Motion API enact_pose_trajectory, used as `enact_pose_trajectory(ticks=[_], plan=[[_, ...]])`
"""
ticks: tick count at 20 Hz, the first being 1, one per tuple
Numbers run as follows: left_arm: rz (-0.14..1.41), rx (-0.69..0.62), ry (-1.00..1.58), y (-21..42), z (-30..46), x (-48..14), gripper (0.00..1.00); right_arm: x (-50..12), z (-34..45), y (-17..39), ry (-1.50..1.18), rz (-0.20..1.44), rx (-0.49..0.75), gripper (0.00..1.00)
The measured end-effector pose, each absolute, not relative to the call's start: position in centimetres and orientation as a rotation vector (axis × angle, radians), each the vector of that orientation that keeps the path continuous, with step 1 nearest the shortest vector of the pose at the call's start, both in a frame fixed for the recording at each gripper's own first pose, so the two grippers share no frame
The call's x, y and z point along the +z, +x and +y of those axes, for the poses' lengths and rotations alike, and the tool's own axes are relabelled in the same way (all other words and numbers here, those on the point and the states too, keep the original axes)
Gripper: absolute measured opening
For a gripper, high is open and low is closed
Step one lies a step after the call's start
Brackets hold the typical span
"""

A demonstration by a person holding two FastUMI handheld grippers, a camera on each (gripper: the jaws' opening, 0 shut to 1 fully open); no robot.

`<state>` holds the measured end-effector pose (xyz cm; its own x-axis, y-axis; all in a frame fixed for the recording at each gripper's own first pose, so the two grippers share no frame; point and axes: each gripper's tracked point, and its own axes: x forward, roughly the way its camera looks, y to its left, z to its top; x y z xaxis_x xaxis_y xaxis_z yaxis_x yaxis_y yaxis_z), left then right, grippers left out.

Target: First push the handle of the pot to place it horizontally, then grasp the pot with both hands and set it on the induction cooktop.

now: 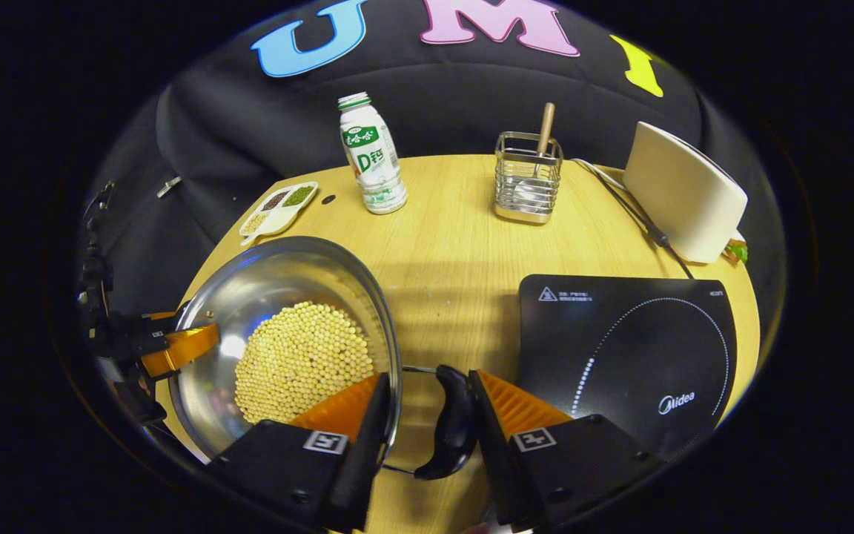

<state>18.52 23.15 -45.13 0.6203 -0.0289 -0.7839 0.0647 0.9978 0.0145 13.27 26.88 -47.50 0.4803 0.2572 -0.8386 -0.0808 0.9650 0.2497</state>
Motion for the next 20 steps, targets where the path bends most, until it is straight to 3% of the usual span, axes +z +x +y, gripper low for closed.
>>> enact_pose_trajectory(ticks=[1,2,10,12,13,16,17,18,20], plan=[[0.899,-0.055,0.041,18.4,23.2,-45.0,0.74,-47.4,26.9,13.3,0.191,1.063,0.203,0.61],[0.901,-0.054,0.039,18.3,23.2,-45.1,0.72,-47.6,26.8,13.2,0.196,1.086,0.200,0.65],[0.918,-0.018,-0.003,15.7,22.8,-43.3,0.59,-46.4,26.5,11.8,0.189,1.124,0.225,0.50],[0.900,-0.015,0.013,15.2,22.8,-41.8,0.58,-45.0,26.4,11.6,0.191,1.103,0.239,0.58],[0.896,-0.015,0.025,15.0,22.9,-41.0,0.59,-44.3,26.3,11.4,0.197,1.106,0.242,0.53],[0.893,-0.016,0.044,13.7,22.2,-38.7,0.61,-42.6,25.6,10.6,0.212,1.104,0.249,0.53],[0.890,-0.018,0.044,13.5,21.9,-38.0,0.58,-42.0,25.2,10.4,0.213,1.096,0.249,0.49],[0.884,-0.020,0.043,13.2,21.5,-37.5,0.58,-41.4,24.7,10.4,0.212,1.085,0.249,0.53],[0.877,-0.025,0.045,12.6,20.6,-36.3,0.56,-40.4,23.6,10.0,0.217,1.074,0.249,0.49]])
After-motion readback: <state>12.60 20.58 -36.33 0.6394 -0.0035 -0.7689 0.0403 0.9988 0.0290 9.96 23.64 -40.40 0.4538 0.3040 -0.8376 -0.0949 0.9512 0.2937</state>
